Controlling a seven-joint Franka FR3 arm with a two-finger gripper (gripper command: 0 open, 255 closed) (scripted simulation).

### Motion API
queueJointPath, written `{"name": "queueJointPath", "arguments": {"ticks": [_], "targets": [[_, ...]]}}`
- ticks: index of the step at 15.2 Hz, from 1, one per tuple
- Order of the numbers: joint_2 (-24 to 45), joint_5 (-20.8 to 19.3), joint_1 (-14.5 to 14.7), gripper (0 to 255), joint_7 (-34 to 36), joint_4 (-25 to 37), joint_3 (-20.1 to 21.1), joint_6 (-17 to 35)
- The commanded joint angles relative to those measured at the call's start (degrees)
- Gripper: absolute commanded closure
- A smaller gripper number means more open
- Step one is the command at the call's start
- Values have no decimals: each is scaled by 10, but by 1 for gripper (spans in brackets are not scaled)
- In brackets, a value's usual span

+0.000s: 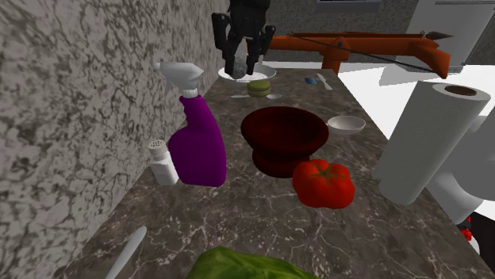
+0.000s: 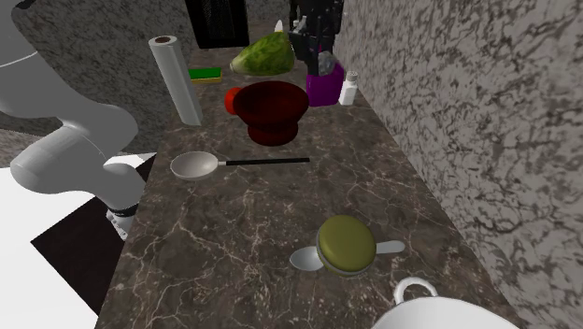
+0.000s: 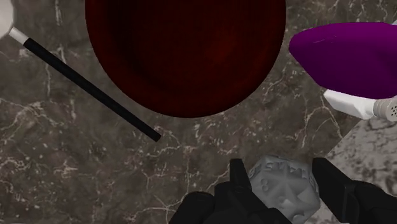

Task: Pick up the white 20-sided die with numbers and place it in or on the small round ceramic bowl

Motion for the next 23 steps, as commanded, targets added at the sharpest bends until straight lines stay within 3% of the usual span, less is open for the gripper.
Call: {"name": "queueJointPath", "arguments": {"ticks": [1,8,23], "targets": [[-48,18,2,255,-5,-43,-5,-3],[-202,65,24,255,-10,-168,-22,-27],[-226,82,32,255,-30,-296,-11,76]]}}
